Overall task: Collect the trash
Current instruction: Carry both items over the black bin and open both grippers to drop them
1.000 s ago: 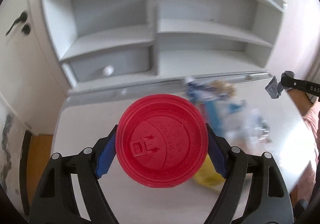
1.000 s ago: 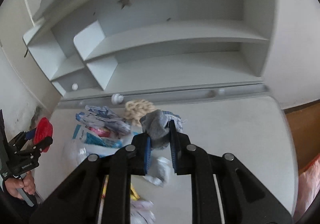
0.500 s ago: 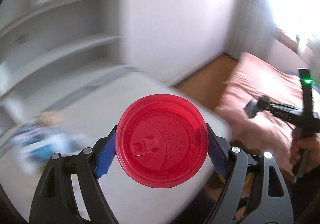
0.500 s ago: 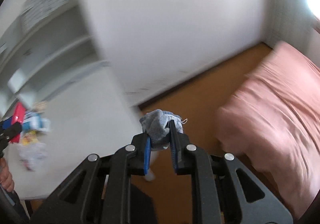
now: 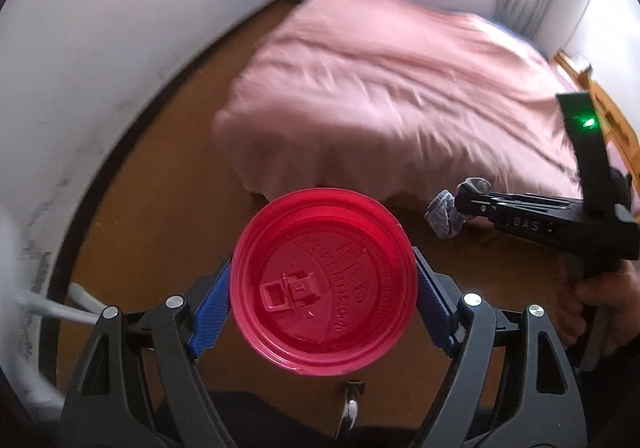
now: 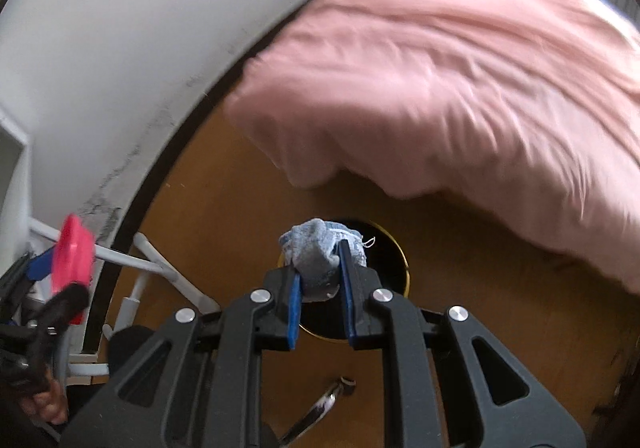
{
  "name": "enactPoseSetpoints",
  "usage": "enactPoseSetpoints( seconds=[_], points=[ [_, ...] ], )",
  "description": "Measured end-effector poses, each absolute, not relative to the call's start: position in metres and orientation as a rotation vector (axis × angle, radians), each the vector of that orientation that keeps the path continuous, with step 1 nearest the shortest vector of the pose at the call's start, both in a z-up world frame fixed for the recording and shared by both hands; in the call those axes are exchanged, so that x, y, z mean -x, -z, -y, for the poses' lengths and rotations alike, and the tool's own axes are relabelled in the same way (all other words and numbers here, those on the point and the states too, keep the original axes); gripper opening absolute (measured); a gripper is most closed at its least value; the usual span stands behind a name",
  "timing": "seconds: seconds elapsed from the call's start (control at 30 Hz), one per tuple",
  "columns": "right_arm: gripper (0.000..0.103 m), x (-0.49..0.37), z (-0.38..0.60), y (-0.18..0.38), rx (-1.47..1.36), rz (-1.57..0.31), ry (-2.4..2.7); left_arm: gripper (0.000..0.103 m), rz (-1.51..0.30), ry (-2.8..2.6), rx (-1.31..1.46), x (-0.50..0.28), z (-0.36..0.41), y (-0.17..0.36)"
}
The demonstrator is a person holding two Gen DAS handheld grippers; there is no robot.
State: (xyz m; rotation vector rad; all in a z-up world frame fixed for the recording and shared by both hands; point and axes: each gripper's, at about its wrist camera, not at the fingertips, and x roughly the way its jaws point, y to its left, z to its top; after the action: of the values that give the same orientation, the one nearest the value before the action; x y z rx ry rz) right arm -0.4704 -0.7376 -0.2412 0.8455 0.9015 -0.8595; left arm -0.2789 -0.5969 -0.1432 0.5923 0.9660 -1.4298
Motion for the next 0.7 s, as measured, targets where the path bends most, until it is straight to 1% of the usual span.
enactPoseSetpoints(
  seconds=[0.2, 0.3, 0.47, 0.5, 0.53, 0.6, 0.63, 0.67, 0.7],
  points=[
    [0.017, 0.475, 0.752, 0.302, -0.941, -0.950, 0.827, 0.079, -1.050, 1.438, -0.704, 0.304, 0.647, 0.210],
    [0.017, 0.473, 0.755, 0.316, -0.962, -0.960, 0.808, 0.080, -1.073, 1.438, -0.732, 0.312, 0.656, 0.226],
    [0.017, 0.472, 0.761, 0.319, -0.972, -0.948, 0.802, 0.083, -1.112, 1.443, -0.743, 0.318, 0.662, 0.240],
    [0.018, 0.472, 0.763, 0.318, -0.972, -0.942, 0.802, 0.086, -1.114, 1.443, -0.748, 0.319, 0.664, 0.242],
    [0.022, 0.472, 0.763, 0.317, -0.970, -0.937, 0.804, 0.089, -1.116, 1.440, -0.754, 0.320, 0.666, 0.244],
    [0.043, 0.473, 0.764, 0.315, -0.961, -0.926, 0.813, 0.090, -1.115, 1.441, -0.756, 0.322, 0.668, 0.245],
    [0.063, 0.473, 0.764, 0.313, -0.953, -0.916, 0.821, 0.091, -1.117, 1.443, -0.755, 0.322, 0.669, 0.244],
    [0.068, 0.473, 0.764, 0.311, -0.945, -0.906, 0.828, 0.092, -1.119, 1.446, -0.751, 0.322, 0.669, 0.244],
    [0.068, 0.473, 0.764, 0.308, -0.942, -0.901, 0.832, 0.092, -1.118, 1.444, -0.749, 0.322, 0.669, 0.243]
  ],
)
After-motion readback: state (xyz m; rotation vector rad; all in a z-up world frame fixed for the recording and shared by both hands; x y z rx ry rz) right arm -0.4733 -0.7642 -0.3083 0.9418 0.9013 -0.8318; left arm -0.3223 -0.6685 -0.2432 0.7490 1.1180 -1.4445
